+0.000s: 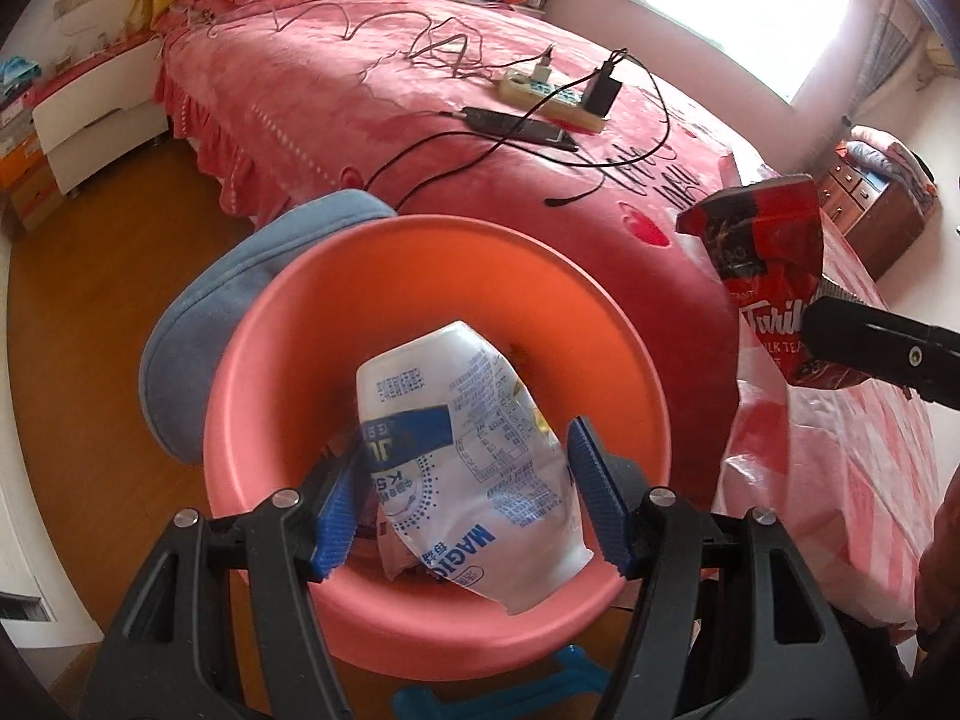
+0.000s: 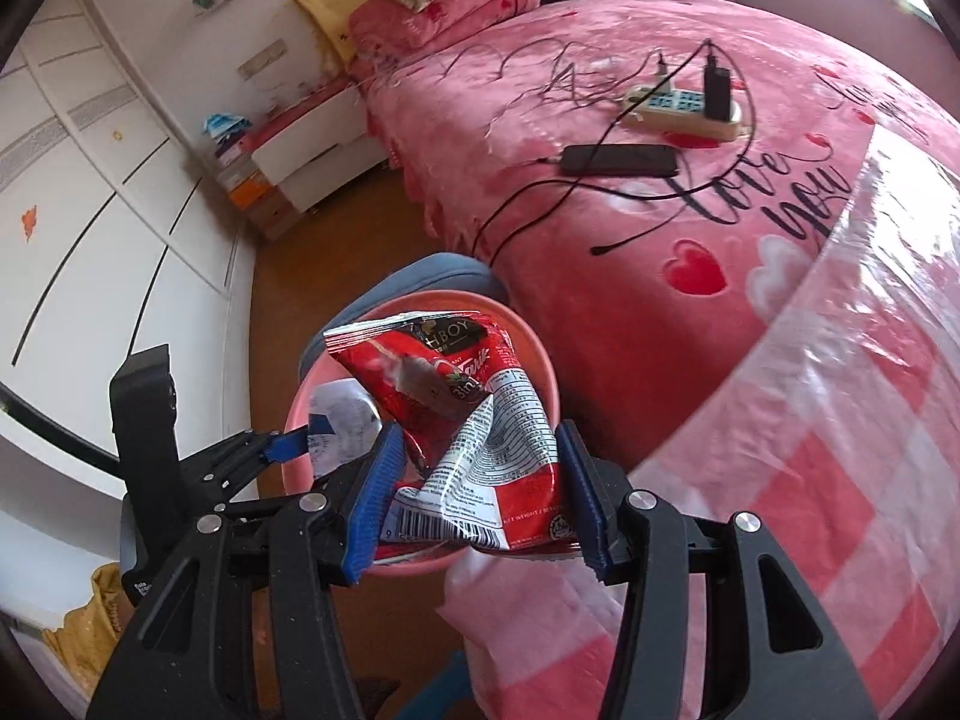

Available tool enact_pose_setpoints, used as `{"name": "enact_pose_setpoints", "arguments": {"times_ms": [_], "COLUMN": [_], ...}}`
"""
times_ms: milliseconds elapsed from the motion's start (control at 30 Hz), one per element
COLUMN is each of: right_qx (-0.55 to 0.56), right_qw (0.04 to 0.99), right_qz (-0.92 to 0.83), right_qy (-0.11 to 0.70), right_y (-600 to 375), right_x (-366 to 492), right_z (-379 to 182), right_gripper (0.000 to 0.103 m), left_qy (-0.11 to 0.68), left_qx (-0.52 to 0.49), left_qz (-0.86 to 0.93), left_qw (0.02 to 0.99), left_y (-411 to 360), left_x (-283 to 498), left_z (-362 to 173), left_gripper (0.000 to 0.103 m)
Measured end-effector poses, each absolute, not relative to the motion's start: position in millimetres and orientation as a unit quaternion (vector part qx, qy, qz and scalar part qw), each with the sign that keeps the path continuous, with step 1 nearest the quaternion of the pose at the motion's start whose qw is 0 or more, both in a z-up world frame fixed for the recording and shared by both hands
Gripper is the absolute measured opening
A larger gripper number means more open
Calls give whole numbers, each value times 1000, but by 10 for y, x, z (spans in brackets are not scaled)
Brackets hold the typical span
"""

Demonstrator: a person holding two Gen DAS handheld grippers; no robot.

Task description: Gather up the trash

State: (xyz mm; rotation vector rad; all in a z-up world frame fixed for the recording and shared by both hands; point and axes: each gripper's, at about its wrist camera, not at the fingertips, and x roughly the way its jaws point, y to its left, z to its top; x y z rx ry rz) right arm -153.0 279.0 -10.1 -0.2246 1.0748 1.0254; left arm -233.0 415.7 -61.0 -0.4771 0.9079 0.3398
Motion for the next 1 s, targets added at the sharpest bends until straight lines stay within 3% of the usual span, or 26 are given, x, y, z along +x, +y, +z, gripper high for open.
{"name": "enact_pose_setpoints", "arguments": {"times_ms": [233, 300, 367, 533, 1000], "right_qx": [-101, -93, -76, -66, -71], "right_qw": [721, 717, 719, 746, 816], "right_qz": [472, 474, 475, 455, 379], "right_qy": [498, 502, 502, 481, 430], "right_y": [2981, 3007, 2988, 2814, 2175], "right_x": [-1564, -1531, -1511, -1475, -1362], "right_z": [-178, -207, -199, -123, 5], "right_gripper": [56, 57, 68, 79, 90], "left_qy": [439, 443, 445, 433, 391], "left_qx": [-235, -242, -243, -248, -166], "left_qz": [169, 175, 188, 204, 256], "left_qw": [851, 845, 841, 843, 868], "left_y": [4232, 4273, 4318, 4397, 4204], "left_x": [-2322, -2323, -2345, -2397, -2252], "left_z": [-711, -742, -759, -691, -333], "left_gripper": [66, 72, 74, 80, 93]}}
